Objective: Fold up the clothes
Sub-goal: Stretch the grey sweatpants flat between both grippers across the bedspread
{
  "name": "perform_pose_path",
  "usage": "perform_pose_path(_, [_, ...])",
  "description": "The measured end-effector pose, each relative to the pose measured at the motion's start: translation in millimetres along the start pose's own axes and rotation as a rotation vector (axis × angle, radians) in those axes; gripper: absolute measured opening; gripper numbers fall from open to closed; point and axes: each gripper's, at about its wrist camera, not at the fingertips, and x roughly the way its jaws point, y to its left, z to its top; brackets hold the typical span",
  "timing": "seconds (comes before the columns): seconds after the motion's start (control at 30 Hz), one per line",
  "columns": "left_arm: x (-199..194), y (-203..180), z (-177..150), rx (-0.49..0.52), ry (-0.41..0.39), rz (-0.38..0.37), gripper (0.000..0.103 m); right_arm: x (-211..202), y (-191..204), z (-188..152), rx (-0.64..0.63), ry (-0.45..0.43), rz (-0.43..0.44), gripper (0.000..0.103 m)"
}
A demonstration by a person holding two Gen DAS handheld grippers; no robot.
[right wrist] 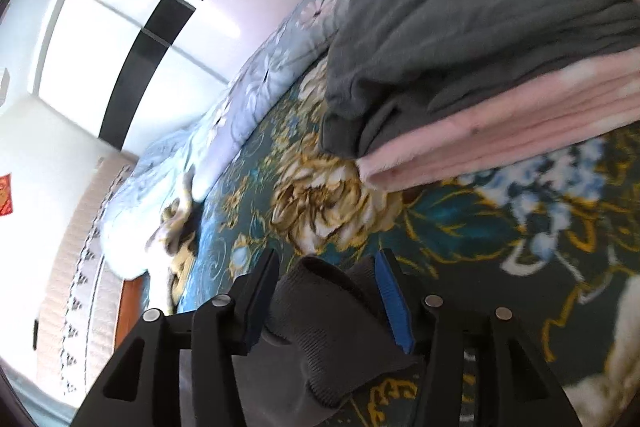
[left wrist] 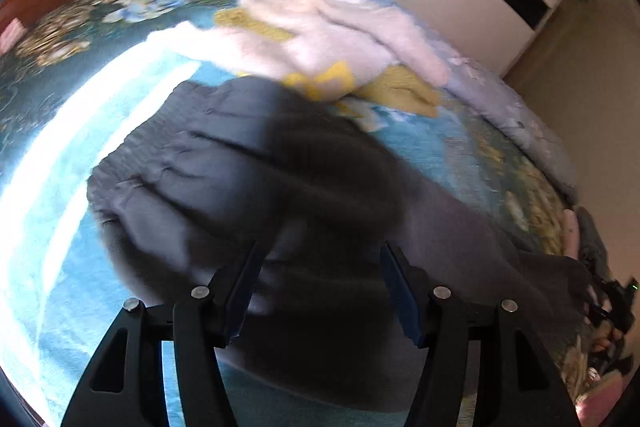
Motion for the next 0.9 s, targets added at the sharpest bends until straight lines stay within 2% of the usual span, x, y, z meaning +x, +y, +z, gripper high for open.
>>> perform_pose_path(0.1, [1.8,-17.3,1.8,0.038,-0.011,-0.020,0.063,8.9,2.0,-3.5,-0.038,0.036,0.061,0.054])
perform_pose_path(0.33, [19.7,-25.0,-6.0,0.031,0.030,-0.025,0.063,3.7,14.3,-15.5,-0.161,0.075,0.193,0.056])
perform_pose_path(0.4, [24.8,-27.2,-8.2,0.030,0.042,-0.026,0.063,-4.0,17.8,-17.3,-0.196,0.070,0.222,0.056])
perform_pose_path(0.47, [30.0,-29.4,-10.5,0.028,0.053,-0.027,0.063,-6.0,21.5,-17.5,-0.219,0.068,0.209,0.053])
perform_pose_path(0.5, [32.5,-30.5,-11.6,0.027,0.059,-0.028,0.063,-5.4,23.6,-17.4,-0.228,0.068,0.196,0.051])
perform_pose_path(0.53, [35.1,-31.6,-12.7,0.026,0.065,-0.028,0.063,-4.8,26.2,-18.0,-0.237,0.065,0.180,0.040])
perform_pose_path(0.7, [46.6,-36.4,-17.8,0.021,0.092,-0.033,0.063,1.0,43.3,-20.0,-0.282,0.052,0.025,0.006])
perform_pose_path(0.8, [45.7,-33.9,-17.8,0.011,0.094,-0.047,0.063,-6.5,52.6,-19.7,-0.298,0.011,-0.028,0.005])
perform_pose_path(0.9, [45.3,-32.4,-18.7,0.007,0.094,-0.054,0.063,-24.7,52.7,-10.2,-0.265,-0.064,0.030,0.003])
